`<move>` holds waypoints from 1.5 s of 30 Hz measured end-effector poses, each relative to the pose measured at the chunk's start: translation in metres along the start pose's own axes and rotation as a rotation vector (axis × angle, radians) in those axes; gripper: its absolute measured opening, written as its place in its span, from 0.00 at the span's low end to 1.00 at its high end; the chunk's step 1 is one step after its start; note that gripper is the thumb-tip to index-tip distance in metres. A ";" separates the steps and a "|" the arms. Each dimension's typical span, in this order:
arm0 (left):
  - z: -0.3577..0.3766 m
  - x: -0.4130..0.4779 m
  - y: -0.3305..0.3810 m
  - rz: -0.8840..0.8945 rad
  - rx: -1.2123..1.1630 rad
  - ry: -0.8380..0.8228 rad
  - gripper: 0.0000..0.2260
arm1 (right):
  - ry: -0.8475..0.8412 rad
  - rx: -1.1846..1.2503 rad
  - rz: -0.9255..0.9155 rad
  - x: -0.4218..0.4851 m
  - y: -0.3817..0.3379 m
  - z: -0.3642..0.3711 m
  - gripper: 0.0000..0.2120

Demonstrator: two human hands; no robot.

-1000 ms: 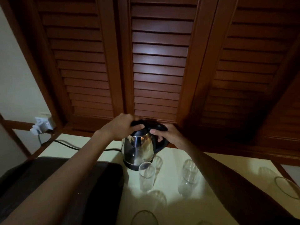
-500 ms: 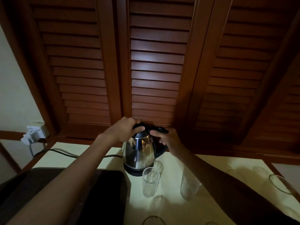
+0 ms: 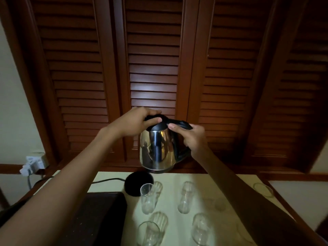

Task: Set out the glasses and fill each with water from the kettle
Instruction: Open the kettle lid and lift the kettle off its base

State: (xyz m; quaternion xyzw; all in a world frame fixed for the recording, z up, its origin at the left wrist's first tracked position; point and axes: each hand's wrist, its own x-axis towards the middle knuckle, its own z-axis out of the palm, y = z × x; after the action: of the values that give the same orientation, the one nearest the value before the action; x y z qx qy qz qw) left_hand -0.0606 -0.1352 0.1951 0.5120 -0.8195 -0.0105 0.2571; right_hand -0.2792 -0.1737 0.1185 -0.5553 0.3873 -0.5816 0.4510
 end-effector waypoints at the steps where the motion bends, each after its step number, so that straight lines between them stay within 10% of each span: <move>1: -0.004 -0.004 0.013 0.011 0.001 0.011 0.22 | 0.007 0.016 0.000 -0.012 -0.011 -0.007 0.10; 26: 0.056 -0.175 0.203 0.049 -0.134 -0.109 0.24 | 0.016 -0.110 0.047 -0.269 -0.038 -0.146 0.09; 32: 0.097 -0.230 0.137 -0.264 -0.533 0.440 0.13 | 0.124 -0.253 0.181 -0.282 -0.024 -0.139 0.14; 37: 0.162 -0.270 0.075 -0.780 -0.826 0.313 0.30 | 0.166 -0.259 0.248 -0.288 -0.016 -0.134 0.19; 41: 0.200 -0.273 0.059 -0.799 -0.721 0.047 0.62 | 0.211 -0.257 0.276 -0.292 -0.019 -0.129 0.34; 45: 0.236 -0.270 0.057 -0.790 -0.740 0.242 0.65 | 0.218 -0.268 0.291 -0.300 -0.022 -0.119 0.23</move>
State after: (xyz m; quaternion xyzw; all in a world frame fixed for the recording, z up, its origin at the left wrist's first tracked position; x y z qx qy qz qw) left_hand -0.1178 0.0619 -0.1040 0.6534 -0.4714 -0.3344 0.4889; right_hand -0.4064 0.1133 0.0406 -0.4822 0.5839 -0.5102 0.4078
